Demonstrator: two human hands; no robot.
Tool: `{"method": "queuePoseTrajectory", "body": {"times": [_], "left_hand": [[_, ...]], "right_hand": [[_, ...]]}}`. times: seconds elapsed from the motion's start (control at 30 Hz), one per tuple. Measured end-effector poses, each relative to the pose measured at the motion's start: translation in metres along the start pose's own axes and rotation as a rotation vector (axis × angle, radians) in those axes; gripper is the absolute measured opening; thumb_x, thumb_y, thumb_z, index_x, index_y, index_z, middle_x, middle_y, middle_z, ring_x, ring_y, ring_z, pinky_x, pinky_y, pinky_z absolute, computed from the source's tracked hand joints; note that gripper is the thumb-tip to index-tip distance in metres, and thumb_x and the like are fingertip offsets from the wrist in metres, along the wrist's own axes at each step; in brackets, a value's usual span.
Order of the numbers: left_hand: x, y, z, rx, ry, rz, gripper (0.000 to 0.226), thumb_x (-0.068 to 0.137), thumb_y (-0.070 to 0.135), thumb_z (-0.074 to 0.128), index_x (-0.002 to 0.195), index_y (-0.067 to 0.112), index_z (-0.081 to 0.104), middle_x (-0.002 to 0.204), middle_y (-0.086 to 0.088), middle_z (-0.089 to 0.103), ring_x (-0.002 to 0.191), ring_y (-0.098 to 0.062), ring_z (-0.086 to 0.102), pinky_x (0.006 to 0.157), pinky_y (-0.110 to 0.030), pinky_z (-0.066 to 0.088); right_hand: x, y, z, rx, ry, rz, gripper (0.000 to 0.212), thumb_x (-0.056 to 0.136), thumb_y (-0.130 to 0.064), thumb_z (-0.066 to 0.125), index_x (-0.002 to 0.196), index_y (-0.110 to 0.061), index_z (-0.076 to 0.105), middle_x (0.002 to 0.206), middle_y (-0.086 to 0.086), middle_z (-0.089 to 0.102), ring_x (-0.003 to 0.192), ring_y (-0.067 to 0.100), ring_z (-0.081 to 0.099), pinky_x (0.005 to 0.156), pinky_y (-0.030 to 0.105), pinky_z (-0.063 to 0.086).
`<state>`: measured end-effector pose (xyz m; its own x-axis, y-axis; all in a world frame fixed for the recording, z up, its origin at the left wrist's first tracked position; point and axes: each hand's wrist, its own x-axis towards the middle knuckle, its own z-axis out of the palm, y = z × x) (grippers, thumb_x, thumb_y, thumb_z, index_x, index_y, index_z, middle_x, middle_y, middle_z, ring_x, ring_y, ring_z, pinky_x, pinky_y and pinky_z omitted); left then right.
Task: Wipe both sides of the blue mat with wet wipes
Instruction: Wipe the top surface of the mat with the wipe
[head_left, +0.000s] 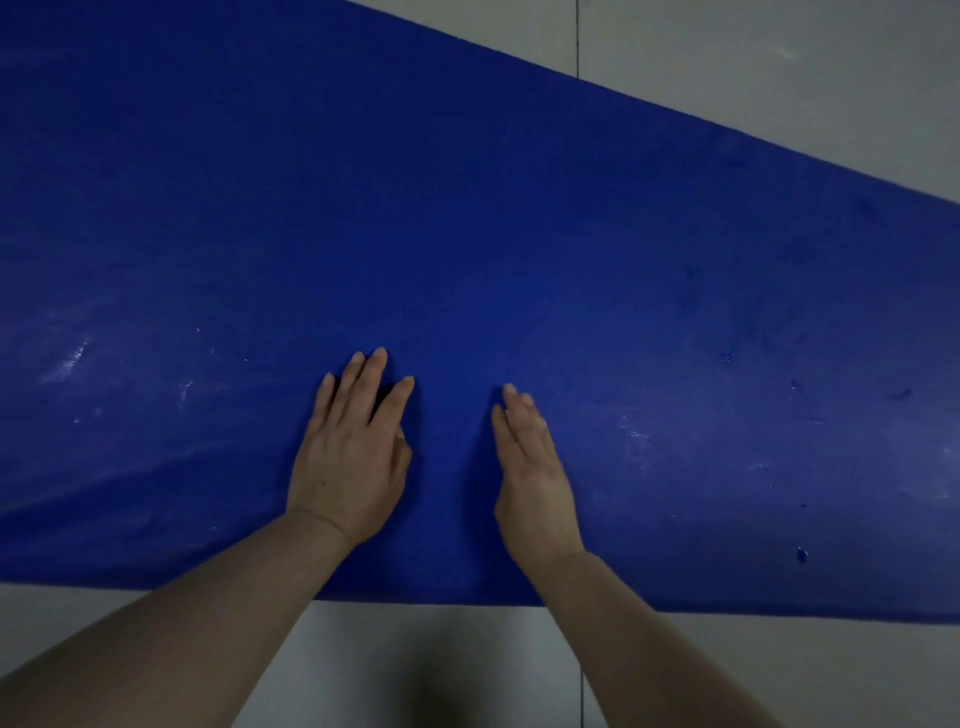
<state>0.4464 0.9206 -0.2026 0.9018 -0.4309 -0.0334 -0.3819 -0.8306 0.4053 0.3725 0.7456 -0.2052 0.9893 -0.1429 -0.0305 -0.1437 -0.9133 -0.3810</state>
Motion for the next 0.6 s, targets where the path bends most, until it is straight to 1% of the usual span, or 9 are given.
{"method": "queuePoseTrajectory", "body": {"times": [0.07,0.1,0.2,0.27,0.37,0.43,0.5,0.57,0.6], "left_hand": [[0.000,0.000,0.000,-0.004,-0.003,-0.005,0.054,0.085,0.010,0.057,0.138,0.007,0.049,0.153,-0.018,0.031,0.143,-0.032,0.025,0.117,-0.048,0.015],[-0.001,0.000,0.000,-0.007,-0.003,-0.006,0.053,0.086,0.010,0.056,0.138,0.007,0.049,0.154,-0.018,0.031,0.143,-0.032,0.025,0.117,-0.048,0.015],[0.000,-0.001,0.001,-0.006,-0.007,-0.008,0.053,0.086,0.012,0.054,0.139,0.007,0.049,0.153,-0.018,0.031,0.143,-0.033,0.026,0.117,-0.049,0.016],[0.000,-0.001,0.003,-0.009,-0.006,-0.005,0.053,0.086,0.011,0.055,0.138,0.006,0.049,0.153,-0.018,0.031,0.143,-0.033,0.026,0.117,-0.049,0.016],[-0.001,-0.001,0.003,-0.011,0.011,-0.002,0.052,0.086,0.009,0.057,0.138,0.006,0.050,0.153,-0.018,0.032,0.143,-0.033,0.027,0.117,-0.049,0.017],[-0.001,-0.001,0.003,-0.011,0.024,-0.003,0.049,0.088,0.008,0.055,0.137,0.006,0.050,0.152,-0.019,0.033,0.142,-0.033,0.027,0.116,-0.050,0.018],[0.000,-0.001,0.003,-0.013,0.031,0.000,0.048,0.088,0.008,0.053,0.136,0.006,0.051,0.152,-0.019,0.034,0.142,-0.033,0.029,0.116,-0.051,0.020],[0.000,-0.001,0.003,-0.015,0.030,0.003,0.049,0.086,0.009,0.055,0.135,0.005,0.052,0.151,-0.019,0.035,0.141,-0.034,0.030,0.115,-0.051,0.021],[0.000,-0.001,0.004,-0.014,0.032,0.005,0.048,0.087,0.009,0.053,0.135,0.005,0.052,0.151,-0.019,0.035,0.141,-0.034,0.030,0.115,-0.051,0.021]], "right_hand": [[0.008,0.011,-0.005,-0.018,-0.029,-0.025,0.073,0.073,0.020,0.057,0.140,0.000,0.038,0.152,0.010,0.028,0.141,0.023,0.022,0.118,0.031,0.017],[0.012,0.022,-0.011,-0.012,-0.006,0.045,0.072,0.077,0.017,0.053,0.143,-0.002,0.034,0.154,0.008,0.023,0.143,0.022,0.019,0.118,0.030,0.013],[0.028,0.053,-0.031,-0.015,0.090,0.327,0.069,0.085,0.013,0.042,0.148,-0.007,0.023,0.158,0.003,0.012,0.145,0.018,0.012,0.114,0.034,0.026],[0.036,0.055,-0.035,-0.070,0.089,0.464,0.071,0.088,0.014,0.038,0.150,-0.011,0.015,0.159,-0.004,0.000,0.146,0.012,0.002,0.115,0.025,0.023],[0.041,0.022,-0.024,-0.058,0.062,0.316,0.069,0.091,0.009,0.035,0.149,-0.004,0.000,0.159,0.008,-0.007,0.146,0.020,-0.006,0.119,0.027,0.005],[0.042,0.008,-0.008,-0.065,-0.005,0.168,0.070,0.084,0.017,0.044,0.146,0.002,0.015,0.157,0.015,0.010,0.144,0.021,0.004,0.119,0.030,0.005],[0.049,0.013,-0.011,-0.045,-0.091,0.175,0.065,0.077,0.019,0.051,0.139,0.009,0.033,0.154,0.017,0.022,0.143,0.025,0.015,0.118,0.036,0.014],[0.058,0.022,-0.027,-0.097,-0.179,0.264,0.052,0.088,0.000,0.047,0.134,0.014,0.029,0.154,0.026,0.010,0.144,0.038,0.007,0.118,0.045,0.013],[0.061,0.034,-0.033,-0.157,-0.140,0.332,0.048,0.092,-0.013,0.045,0.135,0.006,0.034,0.155,0.025,0.009,0.144,0.038,0.007,0.118,0.043,0.013]]}}
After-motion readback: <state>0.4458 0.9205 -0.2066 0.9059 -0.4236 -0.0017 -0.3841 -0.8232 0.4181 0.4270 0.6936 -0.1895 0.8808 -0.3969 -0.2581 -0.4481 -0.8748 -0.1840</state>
